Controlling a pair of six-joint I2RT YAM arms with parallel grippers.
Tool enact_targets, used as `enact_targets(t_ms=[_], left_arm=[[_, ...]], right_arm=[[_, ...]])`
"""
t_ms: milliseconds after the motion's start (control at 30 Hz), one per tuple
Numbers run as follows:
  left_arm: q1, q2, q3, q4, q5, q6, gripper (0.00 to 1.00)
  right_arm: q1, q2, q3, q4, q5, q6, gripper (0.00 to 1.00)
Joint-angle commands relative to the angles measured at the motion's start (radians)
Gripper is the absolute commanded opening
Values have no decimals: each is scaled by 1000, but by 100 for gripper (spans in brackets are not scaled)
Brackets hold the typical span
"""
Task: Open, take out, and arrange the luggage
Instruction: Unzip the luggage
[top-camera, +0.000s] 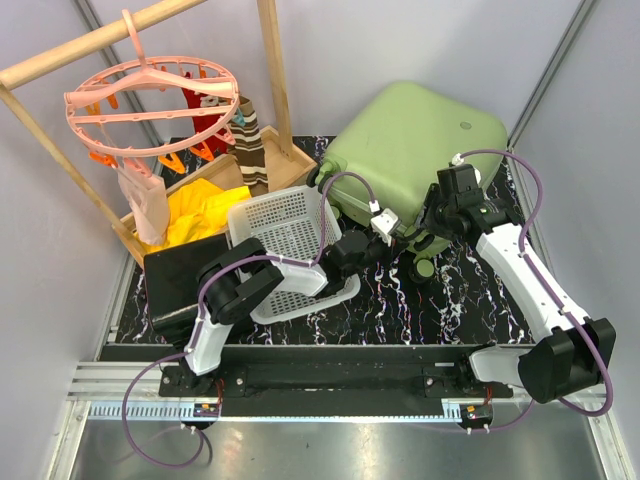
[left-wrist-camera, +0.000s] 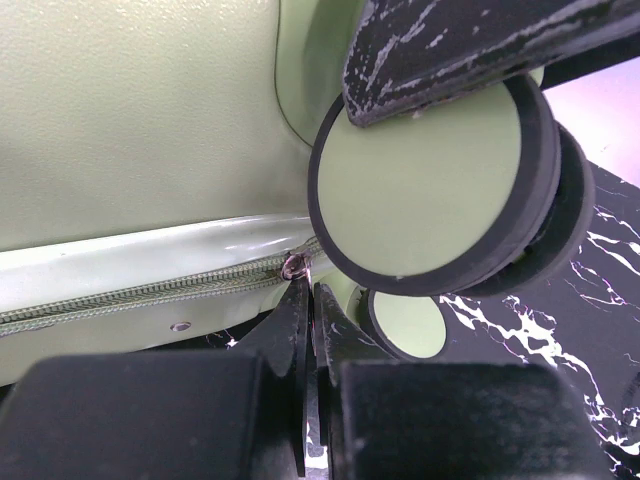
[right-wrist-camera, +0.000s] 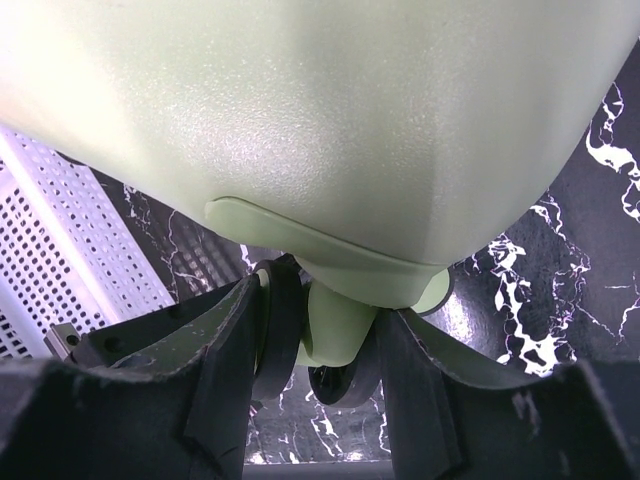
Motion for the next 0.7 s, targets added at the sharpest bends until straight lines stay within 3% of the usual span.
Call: enact_targets(t_ms=[0, 200, 300, 367, 400, 467, 533, 667], left_arm=[[-121, 3, 67, 114, 272, -36, 0], [-137, 13, 85, 85, 291, -16, 0], [-142, 16, 93, 78, 305, -15, 0], [-144, 14, 90, 80, 300, -16, 0], [-144, 16, 90, 80, 295, -16, 0], [-144, 13, 85, 83, 288, -18, 0], [-144, 11, 84, 88, 285, -24, 0], [-144, 13, 85, 94, 291, -27, 0]], right_arm=[[45, 55, -11, 228, -284, -65, 0], [44, 45, 21, 155, -301, -84, 6], [45, 50, 49, 90, -312, -94, 30], [45, 35, 48, 75, -278, -94, 39], [45, 10, 43, 63, -242, -96, 49], [47, -16, 40, 50, -206, -94, 56], [45, -59, 29, 39, -176, -94, 71], [45, -109, 11, 26, -157, -79, 81]])
